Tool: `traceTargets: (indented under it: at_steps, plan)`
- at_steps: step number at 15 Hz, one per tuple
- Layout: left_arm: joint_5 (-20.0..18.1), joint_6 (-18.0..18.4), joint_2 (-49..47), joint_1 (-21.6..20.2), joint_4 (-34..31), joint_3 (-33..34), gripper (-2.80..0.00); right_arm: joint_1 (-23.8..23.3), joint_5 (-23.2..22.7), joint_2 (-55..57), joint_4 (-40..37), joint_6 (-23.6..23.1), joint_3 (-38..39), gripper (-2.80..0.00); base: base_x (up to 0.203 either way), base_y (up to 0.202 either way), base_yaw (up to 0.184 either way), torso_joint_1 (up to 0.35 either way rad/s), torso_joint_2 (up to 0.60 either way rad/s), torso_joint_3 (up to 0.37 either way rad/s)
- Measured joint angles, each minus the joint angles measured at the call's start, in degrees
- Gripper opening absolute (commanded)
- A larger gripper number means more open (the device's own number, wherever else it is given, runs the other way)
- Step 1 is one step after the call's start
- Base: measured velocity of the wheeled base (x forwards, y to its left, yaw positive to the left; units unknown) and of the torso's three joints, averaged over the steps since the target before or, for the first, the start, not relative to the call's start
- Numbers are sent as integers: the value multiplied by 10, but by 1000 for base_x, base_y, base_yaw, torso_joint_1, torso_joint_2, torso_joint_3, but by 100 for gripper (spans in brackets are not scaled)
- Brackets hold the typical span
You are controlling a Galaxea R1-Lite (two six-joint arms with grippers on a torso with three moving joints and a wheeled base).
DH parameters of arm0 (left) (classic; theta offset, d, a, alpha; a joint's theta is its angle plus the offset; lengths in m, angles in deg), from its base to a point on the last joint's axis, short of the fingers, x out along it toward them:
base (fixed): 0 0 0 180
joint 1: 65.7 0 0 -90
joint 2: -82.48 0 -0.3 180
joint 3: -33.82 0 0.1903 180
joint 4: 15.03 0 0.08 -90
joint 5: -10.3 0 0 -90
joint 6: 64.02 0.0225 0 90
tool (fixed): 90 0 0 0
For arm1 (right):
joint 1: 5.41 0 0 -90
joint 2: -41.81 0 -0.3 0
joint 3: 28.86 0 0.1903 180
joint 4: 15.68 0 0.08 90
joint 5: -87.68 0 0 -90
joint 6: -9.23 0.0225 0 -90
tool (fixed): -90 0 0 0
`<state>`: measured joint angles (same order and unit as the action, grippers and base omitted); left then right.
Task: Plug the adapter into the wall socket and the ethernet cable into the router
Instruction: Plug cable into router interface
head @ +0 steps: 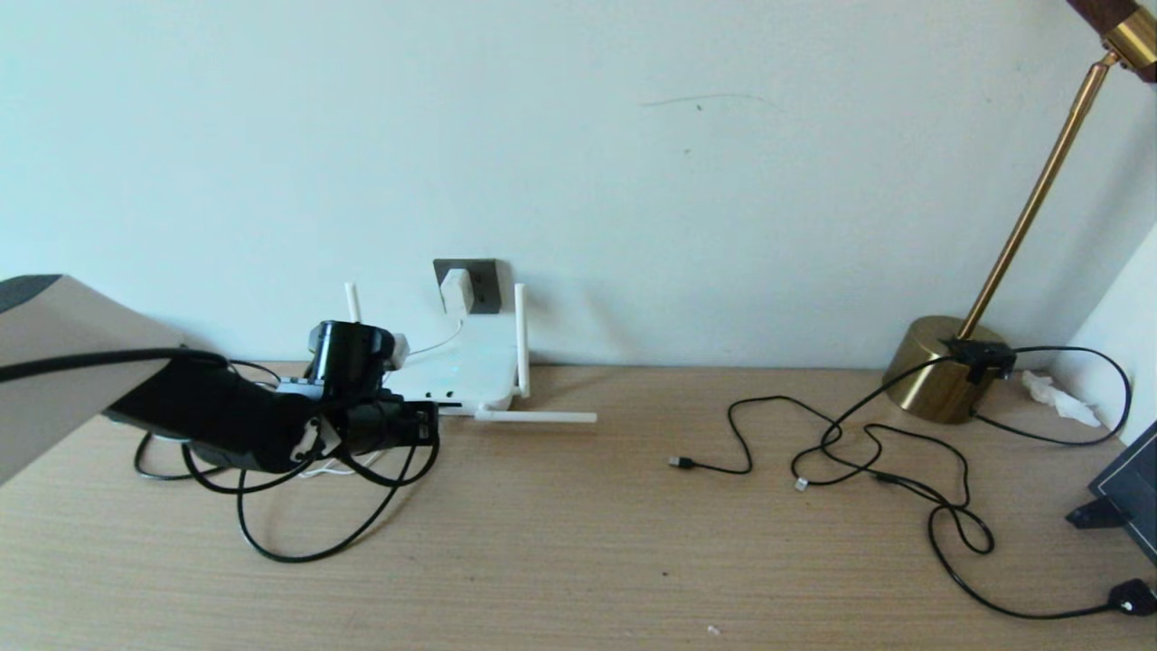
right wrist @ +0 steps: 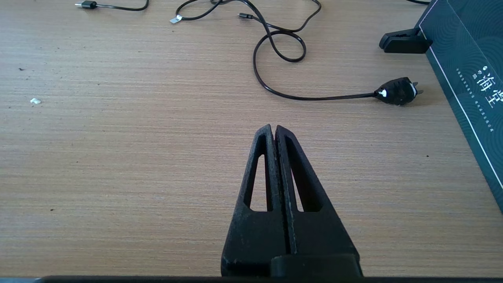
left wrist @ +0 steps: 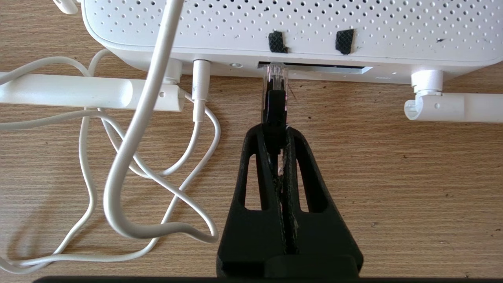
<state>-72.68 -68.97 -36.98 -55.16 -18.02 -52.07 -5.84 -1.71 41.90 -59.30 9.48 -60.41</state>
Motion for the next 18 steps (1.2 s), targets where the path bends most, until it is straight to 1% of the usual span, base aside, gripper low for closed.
traceTargets:
  at_steps: [18]
  plan:
    - [0,1,-5,-2,4,-3,-280,0,0,0,0,0,0,-280,0,0,0,0,0,0]
